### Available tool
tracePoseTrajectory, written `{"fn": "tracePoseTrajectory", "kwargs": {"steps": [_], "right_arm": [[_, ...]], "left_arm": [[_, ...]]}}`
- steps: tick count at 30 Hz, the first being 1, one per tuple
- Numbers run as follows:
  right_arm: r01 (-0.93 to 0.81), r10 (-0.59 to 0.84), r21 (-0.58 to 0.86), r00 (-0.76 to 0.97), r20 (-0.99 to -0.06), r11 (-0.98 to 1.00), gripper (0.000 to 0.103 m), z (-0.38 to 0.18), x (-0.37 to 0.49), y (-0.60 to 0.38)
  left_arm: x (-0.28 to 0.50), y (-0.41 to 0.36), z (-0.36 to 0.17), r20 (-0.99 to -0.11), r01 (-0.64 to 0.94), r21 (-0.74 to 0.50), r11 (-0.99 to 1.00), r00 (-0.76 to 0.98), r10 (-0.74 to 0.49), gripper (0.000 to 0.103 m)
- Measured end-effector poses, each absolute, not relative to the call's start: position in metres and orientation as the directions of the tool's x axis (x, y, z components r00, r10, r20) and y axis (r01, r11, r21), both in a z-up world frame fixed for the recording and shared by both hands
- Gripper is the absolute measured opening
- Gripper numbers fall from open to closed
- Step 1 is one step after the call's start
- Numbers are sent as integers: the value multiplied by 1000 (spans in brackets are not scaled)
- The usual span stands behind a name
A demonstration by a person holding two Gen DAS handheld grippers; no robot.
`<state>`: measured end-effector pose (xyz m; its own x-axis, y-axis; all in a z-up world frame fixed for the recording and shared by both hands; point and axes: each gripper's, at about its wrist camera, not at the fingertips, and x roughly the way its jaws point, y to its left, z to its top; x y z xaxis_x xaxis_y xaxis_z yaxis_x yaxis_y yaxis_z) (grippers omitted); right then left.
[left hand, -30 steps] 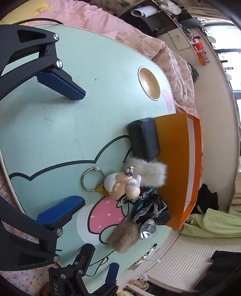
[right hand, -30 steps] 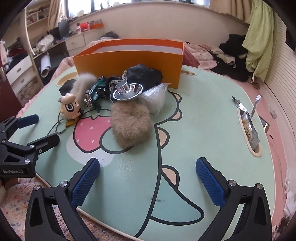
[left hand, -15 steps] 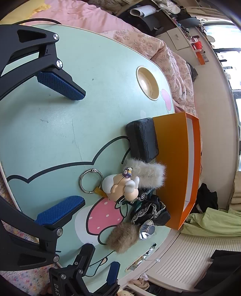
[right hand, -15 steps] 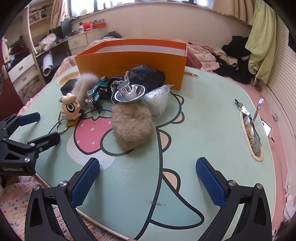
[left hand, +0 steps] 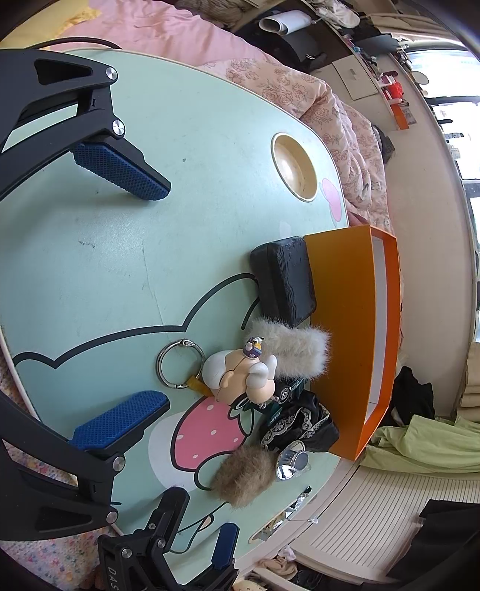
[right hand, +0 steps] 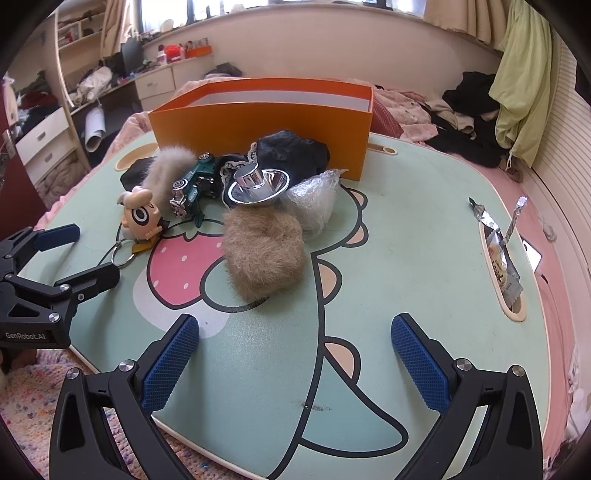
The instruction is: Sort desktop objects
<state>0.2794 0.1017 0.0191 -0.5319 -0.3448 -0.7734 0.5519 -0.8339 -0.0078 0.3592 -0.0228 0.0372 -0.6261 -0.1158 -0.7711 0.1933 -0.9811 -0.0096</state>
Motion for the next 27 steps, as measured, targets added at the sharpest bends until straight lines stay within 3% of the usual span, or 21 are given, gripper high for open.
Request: {"fn": "tracePoseTrajectory", "kwargs": {"steps": [3, 7, 11, 13, 15, 26, 27], "right_arm": [[549, -343, -10, -535, -772, -836, 103, 24, 280, 98], [564, -356, -9, -534, -767, -825, 83, 34, 278, 84], [578, -374, -5, -534, -758, -816, 70, 38, 271, 72], [601, -401, 14, -515, -758, -799, 36, 38, 271, 68], [608, -412, 16, -518, -750, -794, 25, 40, 276, 70], [581, -490, 120, -537, -687, -805, 25, 55, 297, 98], [580, -489, 121, -536, -688, -805, 25, 55, 297, 98]], "left_arm": [[359, -24, 37, -771, 193, -11, -981, -626, -115, 103], [358, -27, 36, -771, 194, -13, -981, -626, -113, 103], [358, -27, 36, -772, 194, -13, -981, -626, -114, 103], [358, -27, 36, -771, 194, -13, -981, -626, -113, 103], [358, -27, 36, -770, 196, -13, -981, -627, -115, 103], [335, -13, 58, -729, 97, -22, -995, -683, -50, 103], [328, -11, 57, -733, 86, -20, -996, -679, -44, 99]]}}
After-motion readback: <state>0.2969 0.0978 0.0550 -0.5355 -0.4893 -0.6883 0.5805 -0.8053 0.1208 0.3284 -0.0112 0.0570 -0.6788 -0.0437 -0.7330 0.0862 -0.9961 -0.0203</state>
